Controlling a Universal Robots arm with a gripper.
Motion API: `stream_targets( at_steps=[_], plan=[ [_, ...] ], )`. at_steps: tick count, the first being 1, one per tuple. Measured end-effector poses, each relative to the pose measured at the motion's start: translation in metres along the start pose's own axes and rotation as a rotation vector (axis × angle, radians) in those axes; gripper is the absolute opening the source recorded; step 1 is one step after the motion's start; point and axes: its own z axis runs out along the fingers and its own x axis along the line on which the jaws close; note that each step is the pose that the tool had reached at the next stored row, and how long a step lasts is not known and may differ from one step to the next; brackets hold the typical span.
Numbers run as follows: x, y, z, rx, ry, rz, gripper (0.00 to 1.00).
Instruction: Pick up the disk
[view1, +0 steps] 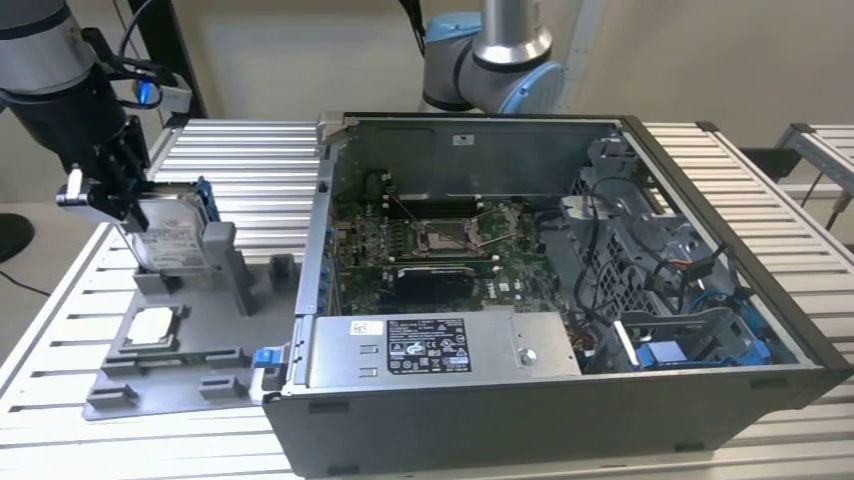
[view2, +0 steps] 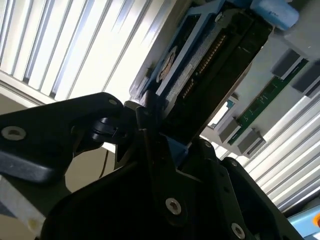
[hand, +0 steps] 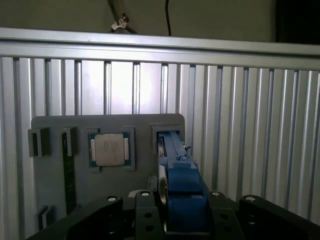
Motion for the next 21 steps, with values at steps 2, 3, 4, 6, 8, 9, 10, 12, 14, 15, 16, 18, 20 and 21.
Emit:
stream_targets(
  at_steps=[2,3,4,6,8,9,10,12,14,15,16,18,20,21],
  plan=[
    [-0.0003,0.0001,-0.0024,0.0002,-0.0018,0.0,0.0],
    [-0.0004,0.0001,-0.0036,0.0002,-0.0016,0.0,0.0],
    [-0.0004,0.0001,-0.0039,0.0003,-0.0016,0.0,0.0],
    [-0.0003,0.0001,-0.0042,0.0005,-0.0017,0.0,0.0],
    [-0.0003,0.0002,-0.0046,0.0003,-0.0015,0.0,0.0],
    [-0.0004,0.0002,-0.0046,0.0003,-0.0014,0.0,0.0],
    [-0.0004,0.0003,-0.0046,0.0002,-0.0014,0.0,0.0],
    [-0.0004,0.0004,-0.0047,0.0004,-0.002,0.0,0.0],
    [-0.0005,0.0009,-0.0062,0.0005,-0.0023,0.0,0.0],
    [-0.0006,0.001,-0.0068,0.0007,-0.0024,0.0,0.0],
    [-0.0006,0.0011,-0.007,0.0009,-0.0025,0.0,0.0],
    [-0.0009,0.0015,-0.0087,0.0011,-0.0026,0.0,0.0],
    [-0.0011,0.0021,-0.0114,0.0022,-0.0025,0.0,0.0],
    [-0.0011,0.0024,-0.012,0.0036,-0.0026,0.0,0.0]
  ],
)
